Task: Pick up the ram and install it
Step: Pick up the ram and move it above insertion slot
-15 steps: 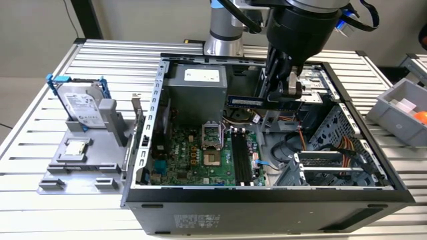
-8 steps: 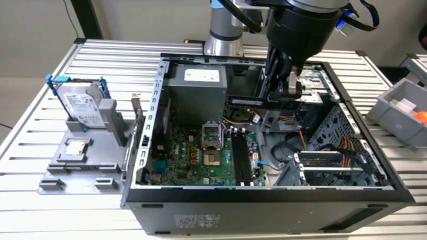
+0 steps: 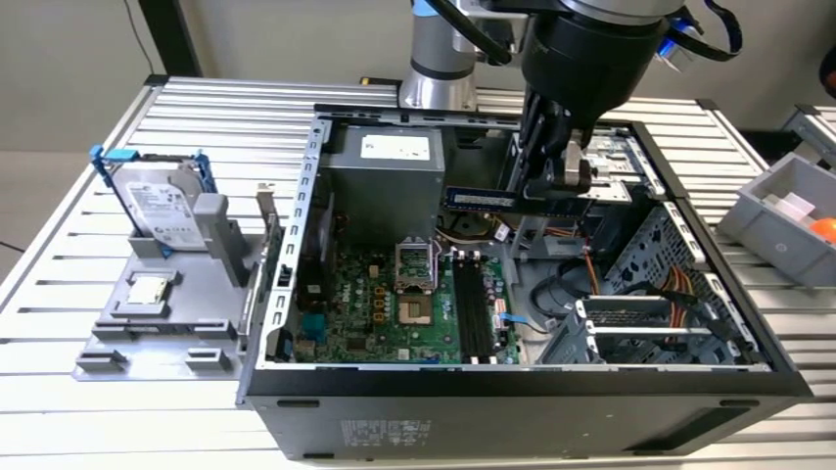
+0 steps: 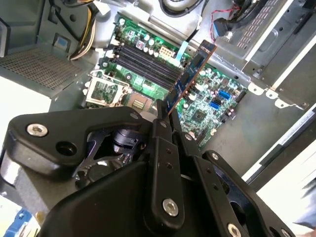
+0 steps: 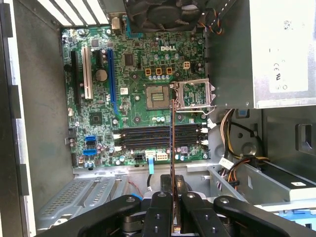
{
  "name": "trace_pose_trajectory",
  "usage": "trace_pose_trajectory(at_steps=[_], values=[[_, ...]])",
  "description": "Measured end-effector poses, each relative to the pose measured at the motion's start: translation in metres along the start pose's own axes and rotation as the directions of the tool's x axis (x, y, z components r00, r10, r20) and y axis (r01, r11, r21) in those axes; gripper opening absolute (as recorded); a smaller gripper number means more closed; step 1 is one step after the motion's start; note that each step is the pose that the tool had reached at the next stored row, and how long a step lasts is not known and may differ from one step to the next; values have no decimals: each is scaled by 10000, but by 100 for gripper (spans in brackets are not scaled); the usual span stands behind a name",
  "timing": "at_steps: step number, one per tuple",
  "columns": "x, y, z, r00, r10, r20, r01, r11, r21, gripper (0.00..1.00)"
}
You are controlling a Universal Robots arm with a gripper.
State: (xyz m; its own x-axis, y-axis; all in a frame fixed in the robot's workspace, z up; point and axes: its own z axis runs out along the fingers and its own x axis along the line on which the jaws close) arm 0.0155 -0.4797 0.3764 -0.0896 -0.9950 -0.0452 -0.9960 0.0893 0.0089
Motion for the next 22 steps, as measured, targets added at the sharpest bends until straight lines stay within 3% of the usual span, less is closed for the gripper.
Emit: trace_pose_trajectory(at_steps=[22], values=[[0, 0, 0, 10000, 0, -5, 0, 10000, 0, 0]])
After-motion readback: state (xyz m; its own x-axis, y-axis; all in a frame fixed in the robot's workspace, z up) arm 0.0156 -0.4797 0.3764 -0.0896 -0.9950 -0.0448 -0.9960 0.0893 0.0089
